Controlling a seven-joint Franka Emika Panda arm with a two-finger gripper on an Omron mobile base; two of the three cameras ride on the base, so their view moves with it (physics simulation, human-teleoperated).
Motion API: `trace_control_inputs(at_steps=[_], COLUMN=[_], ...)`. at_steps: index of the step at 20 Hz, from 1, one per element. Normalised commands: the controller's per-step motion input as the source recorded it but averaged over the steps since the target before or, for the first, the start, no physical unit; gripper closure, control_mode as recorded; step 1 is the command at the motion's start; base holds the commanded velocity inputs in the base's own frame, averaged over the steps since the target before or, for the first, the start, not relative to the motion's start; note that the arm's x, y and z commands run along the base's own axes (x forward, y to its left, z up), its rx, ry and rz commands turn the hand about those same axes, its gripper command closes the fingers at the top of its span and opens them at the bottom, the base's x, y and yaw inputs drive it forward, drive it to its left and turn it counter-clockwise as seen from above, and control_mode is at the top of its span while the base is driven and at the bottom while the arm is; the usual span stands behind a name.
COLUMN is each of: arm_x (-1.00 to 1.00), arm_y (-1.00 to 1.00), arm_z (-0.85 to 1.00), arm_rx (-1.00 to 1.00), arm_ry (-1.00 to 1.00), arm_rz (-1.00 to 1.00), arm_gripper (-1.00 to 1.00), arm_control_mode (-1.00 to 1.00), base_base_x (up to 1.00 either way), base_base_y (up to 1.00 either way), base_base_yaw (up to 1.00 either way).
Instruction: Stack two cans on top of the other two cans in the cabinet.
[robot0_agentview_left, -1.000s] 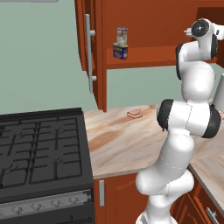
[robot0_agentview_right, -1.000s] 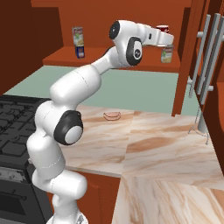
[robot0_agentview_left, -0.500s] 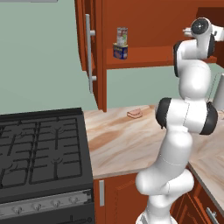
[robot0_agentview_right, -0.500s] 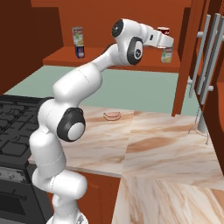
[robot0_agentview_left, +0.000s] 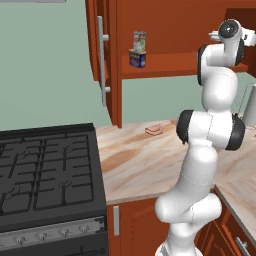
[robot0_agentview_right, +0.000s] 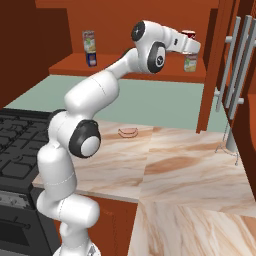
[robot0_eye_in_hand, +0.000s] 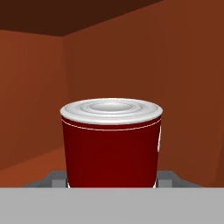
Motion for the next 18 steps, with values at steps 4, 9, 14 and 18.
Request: trace_control_inputs(at_steps=[4, 9, 14, 18], arm_x=[0.18, 0.16, 0.08, 0.07], arm_y=[-0.05, -0.01, -0.09, -0.15], arm_z=[0.00, 0.00, -0.01, -0.03], arm_rx=[0.00, 0.00, -0.01, -0.05], arm_ry=[0.00, 0.00, 0.00, 0.00], arm_rz=[0.00, 0.00, 0.00, 0.00], arm_gripper=[1.00, 1.00, 1.00, 1.00], arm_control_mode=[-1.00, -1.00, -1.00, -1.00], base_base_x=[0.00, 0.00, 0.00, 0.00], base_base_y=[0.00, 0.00, 0.00, 0.00], base_base_yaw=[0.00, 0.00, 0.00, 0.00])
